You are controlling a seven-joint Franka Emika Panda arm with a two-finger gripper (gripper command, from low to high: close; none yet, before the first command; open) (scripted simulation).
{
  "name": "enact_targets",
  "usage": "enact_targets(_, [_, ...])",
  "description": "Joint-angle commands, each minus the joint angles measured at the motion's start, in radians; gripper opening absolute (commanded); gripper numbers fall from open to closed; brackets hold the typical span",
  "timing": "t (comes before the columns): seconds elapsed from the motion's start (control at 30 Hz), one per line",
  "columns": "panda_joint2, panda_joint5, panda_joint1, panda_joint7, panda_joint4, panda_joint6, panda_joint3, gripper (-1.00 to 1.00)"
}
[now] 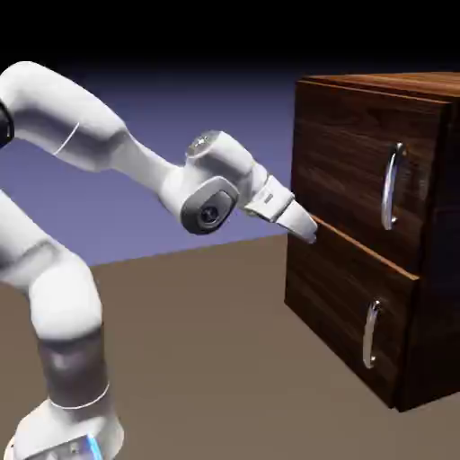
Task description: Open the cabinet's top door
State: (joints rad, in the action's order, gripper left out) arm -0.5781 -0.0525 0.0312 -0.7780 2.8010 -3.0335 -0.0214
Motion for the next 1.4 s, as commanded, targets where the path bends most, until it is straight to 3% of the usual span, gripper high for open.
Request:
enact_targets(0.0, [-0.007,-0.044,0.016,-0.031,-0.007,0.003,-0.018,0.00])
enact_targets(1.37, [-0.283,-1.827,0.668,-1.287,-0.312,0.122,-0.746,0.00])
